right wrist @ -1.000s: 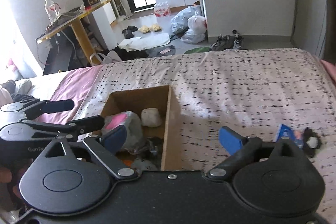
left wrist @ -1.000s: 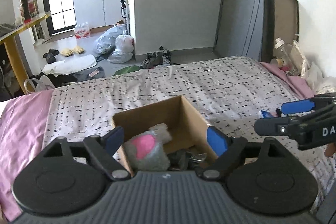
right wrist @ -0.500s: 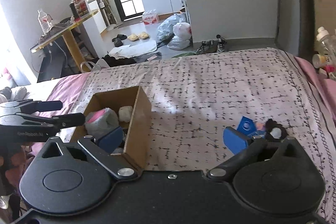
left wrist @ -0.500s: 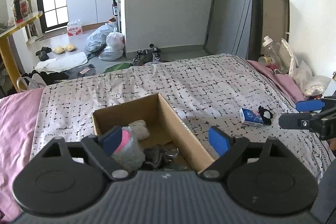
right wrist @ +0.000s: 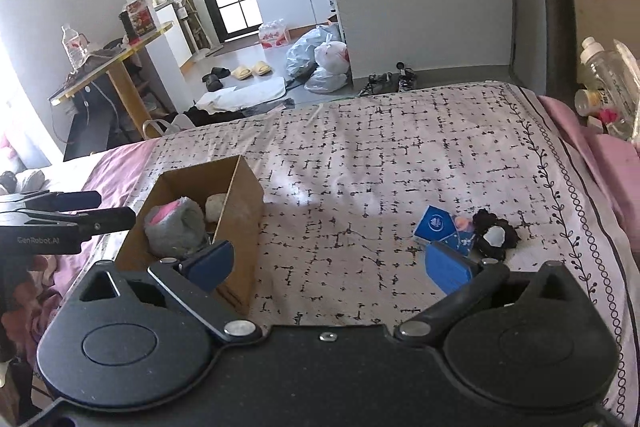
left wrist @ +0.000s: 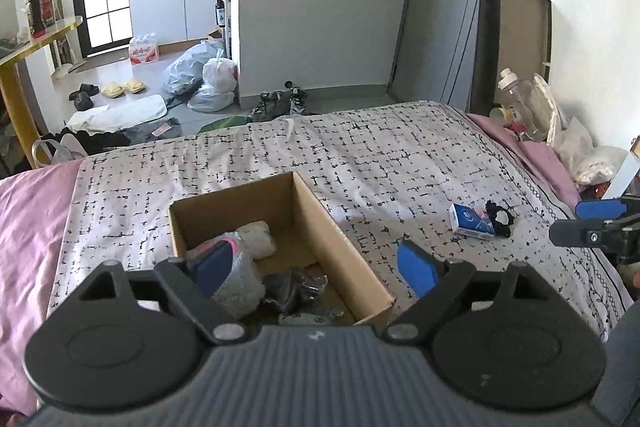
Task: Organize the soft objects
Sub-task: 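Withdraw both tools and move them toward the tissue box and black scrunchie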
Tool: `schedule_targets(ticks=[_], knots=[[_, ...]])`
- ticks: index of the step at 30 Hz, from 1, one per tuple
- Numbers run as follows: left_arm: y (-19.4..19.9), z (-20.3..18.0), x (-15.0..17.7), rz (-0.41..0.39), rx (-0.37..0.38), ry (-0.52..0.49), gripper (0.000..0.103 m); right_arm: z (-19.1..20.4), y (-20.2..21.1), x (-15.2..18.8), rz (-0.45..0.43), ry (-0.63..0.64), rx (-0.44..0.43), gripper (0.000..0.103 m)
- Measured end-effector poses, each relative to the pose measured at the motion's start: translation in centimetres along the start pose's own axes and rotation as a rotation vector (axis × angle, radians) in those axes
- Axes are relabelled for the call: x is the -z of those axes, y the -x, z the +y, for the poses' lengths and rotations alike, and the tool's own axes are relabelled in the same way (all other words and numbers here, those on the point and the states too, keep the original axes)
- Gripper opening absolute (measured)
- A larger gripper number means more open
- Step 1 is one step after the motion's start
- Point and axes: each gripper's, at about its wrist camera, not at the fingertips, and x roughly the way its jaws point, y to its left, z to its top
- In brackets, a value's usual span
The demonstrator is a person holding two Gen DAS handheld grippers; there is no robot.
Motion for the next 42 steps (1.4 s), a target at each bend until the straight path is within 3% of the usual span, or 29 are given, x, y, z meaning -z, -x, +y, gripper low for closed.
schedule_targets(ticks=[19, 42], knots=[[-2.0, -2.8, -1.3, 0.019, 0.075, -0.01, 0.088, -3.9, 0.1, 0.4, -0.011, -0.039, 0.043, 0.103], [-9.4, -8.8, -4.3, 0.073, 0.166, -0.095, 0.088, -11.4, -2.4, 0.3, 0.022, -0.185, 0.115, 0.101]])
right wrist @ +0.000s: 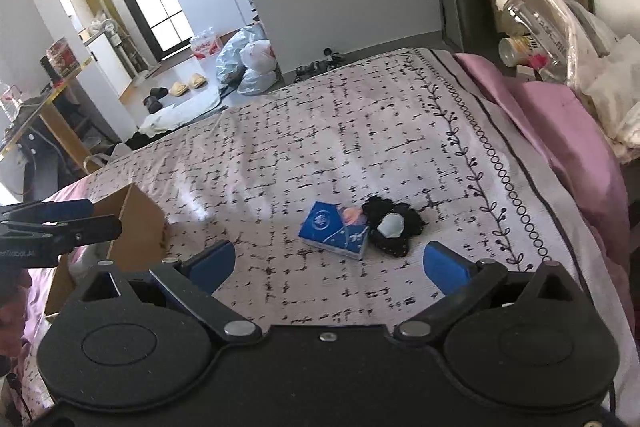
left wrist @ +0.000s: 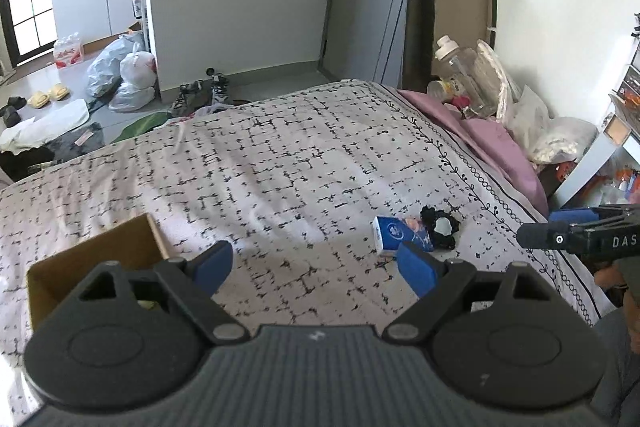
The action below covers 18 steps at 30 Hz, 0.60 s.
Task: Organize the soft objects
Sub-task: 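Withdraw both tools and move them toward the tissue box and black scrunchie, then grasp the blue tissue box with the left tool while the right tool grasps the black scrunchie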
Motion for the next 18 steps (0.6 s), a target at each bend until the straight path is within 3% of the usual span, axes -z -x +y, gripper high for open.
schedule_targets(ticks=[7, 12, 18], knots=[[-3.0, -1.2, -1.0, 0.031, 0.014, -0.008, 0.088, -1.7, -1.4, -0.4, 0.006, -0.012, 0.025, 0.101], [-5.2, -2.2, -1.5, 0.062, 0.029, -0.019, 0.088, -3.0, -2.7, -0.6, 0.023, -0.036, 0.031, 0.091], [-8.2, -3.7, -1.9, 0.092, 0.049, -0.042, 0.088, -5.0, -4.3, -0.6, 0.049, -0.089, 0.029, 0.087]])
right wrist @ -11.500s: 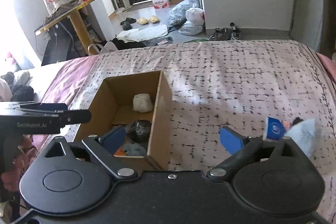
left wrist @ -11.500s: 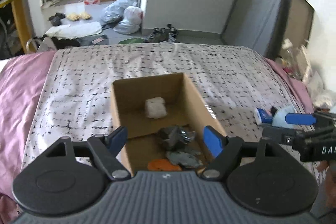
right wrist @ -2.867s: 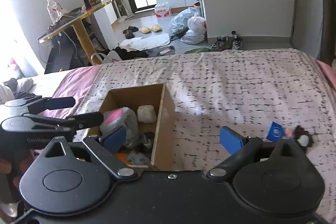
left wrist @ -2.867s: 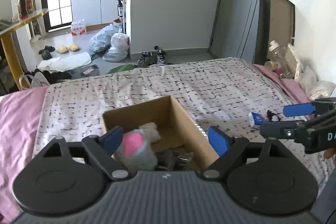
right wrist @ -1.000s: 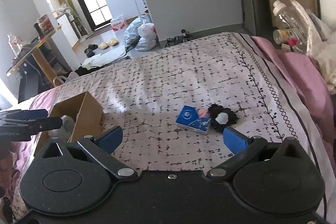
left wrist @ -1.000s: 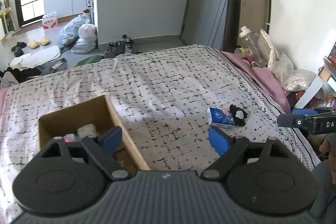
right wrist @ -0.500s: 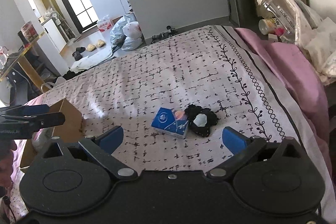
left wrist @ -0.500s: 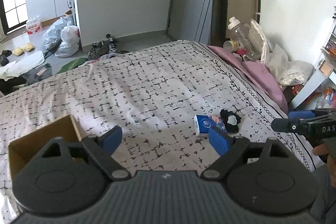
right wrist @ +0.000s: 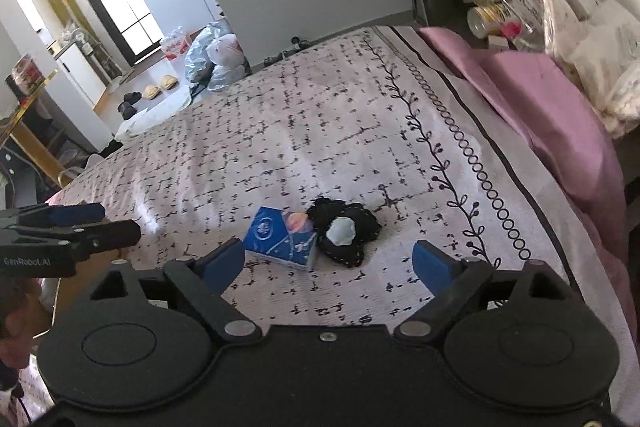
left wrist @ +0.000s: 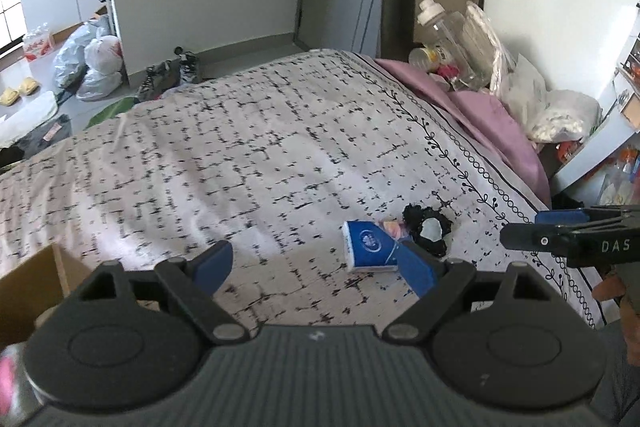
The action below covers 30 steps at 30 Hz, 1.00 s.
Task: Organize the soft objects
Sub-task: 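Grasp the blue tissue box with the left tool while the right tool grasps the black scrunchie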
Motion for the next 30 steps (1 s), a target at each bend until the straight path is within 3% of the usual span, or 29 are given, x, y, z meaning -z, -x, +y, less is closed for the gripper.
schedule_targets(ticks=[4, 13, 30], knots=[[-2.5, -0.9, -0.4, 0.026, 0.01, -0.008, 0.088, -1.4, -1.1, -0.1, 0.024, -0.033, -0.015, 0.076], [-7.1, -2.2, -0.7, 0.089, 0.052, -0.018, 0.085, -4.2, -3.4, -0.4, 0.059, -0.114, -0.052, 0.066], [-13.8, -3.9, -0.1, 0.178, 0.097, -0.038, 0.085, -6.6, -7.7, -1.0, 0.11, -0.175, -0.091, 0.066]])
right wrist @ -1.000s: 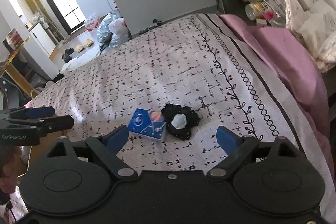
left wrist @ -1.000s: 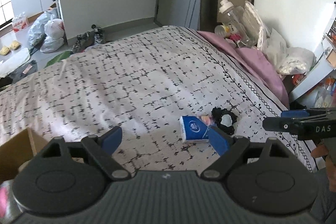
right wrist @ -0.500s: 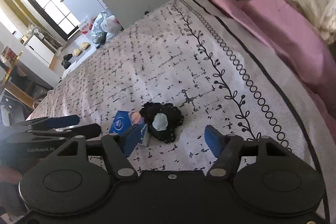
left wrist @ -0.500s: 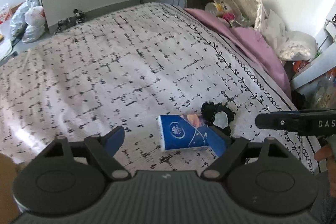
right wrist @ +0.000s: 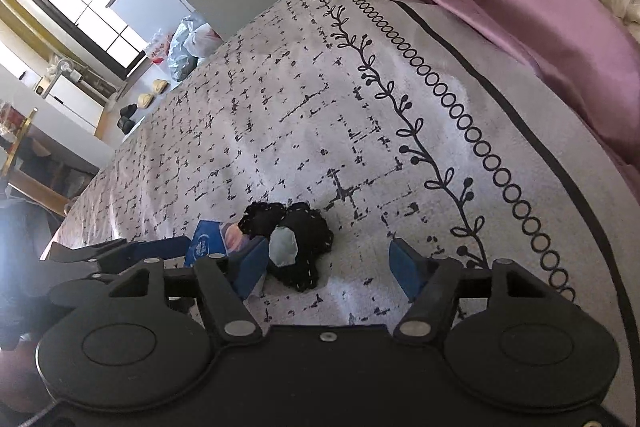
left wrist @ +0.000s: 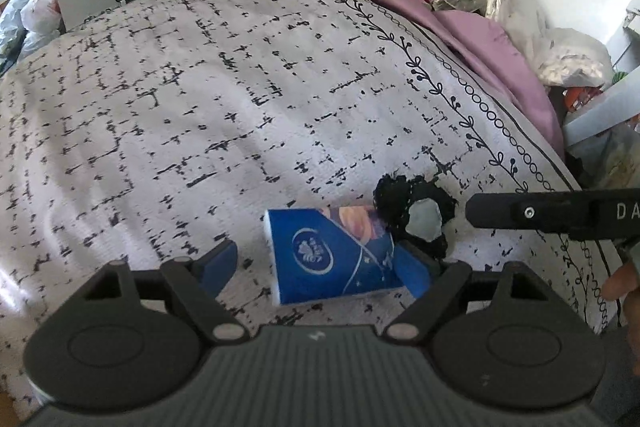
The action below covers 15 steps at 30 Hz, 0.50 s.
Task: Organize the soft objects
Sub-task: 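Grasp the blue tissue box with the left tool while the right tool grasps the black scrunchie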
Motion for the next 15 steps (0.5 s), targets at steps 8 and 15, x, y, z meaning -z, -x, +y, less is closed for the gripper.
schedule_targets(ticks=[8, 15], knots=[[-0.4, -0.7, 0.2, -0.026, 0.018, -0.046, 0.068, 1.0, -1.5, -0.3, 0.016, 0.022, -0.01, 0.066], [0.6, 0.6, 0.3, -0.035, 0.029, 0.015, 0.055, 2.6, -2.9, -0.2, 0.031, 0.079, 0.025, 0.066]])
